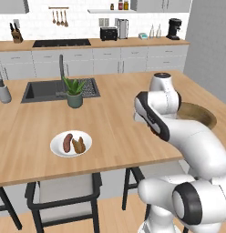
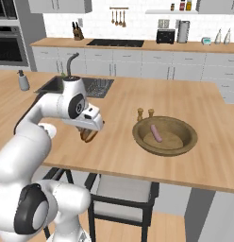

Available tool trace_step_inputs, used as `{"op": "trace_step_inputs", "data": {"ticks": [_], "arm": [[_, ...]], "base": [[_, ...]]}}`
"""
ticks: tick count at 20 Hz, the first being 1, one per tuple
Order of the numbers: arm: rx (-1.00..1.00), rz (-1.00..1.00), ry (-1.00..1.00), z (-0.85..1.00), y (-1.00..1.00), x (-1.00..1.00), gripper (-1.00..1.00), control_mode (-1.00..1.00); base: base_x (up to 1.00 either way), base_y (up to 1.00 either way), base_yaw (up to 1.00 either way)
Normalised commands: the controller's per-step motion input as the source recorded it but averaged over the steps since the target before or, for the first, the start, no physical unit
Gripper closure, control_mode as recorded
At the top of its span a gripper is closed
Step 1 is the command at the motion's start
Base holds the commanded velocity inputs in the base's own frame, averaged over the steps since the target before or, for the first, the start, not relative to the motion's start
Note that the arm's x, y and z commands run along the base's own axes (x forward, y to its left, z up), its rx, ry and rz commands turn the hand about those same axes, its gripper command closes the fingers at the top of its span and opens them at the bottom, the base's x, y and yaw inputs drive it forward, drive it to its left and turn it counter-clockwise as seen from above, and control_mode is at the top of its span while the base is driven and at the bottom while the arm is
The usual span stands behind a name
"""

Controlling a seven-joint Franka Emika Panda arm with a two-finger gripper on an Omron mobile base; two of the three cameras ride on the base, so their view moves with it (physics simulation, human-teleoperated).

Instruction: Place one bun and one sausage from the bowl on each plate.

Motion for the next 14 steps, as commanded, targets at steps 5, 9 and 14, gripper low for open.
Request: {"op": "trace_step_inputs", "data": {"ticks": [5,9,14], "arm": [[0.00,0.00,0.00,0.00,-0.19,0.00,1.00,1.00],[0.00,0.00,0.00,0.00,0.00,0.00,1.00,1.00],[0.00,0.00,0.00,0.00,0.00,0.00,1.00,1.00]], "base": [[0.00,0.00,0.00],[-0.44,0.57,0.00],[-0.34,1.00,0.00]]}}
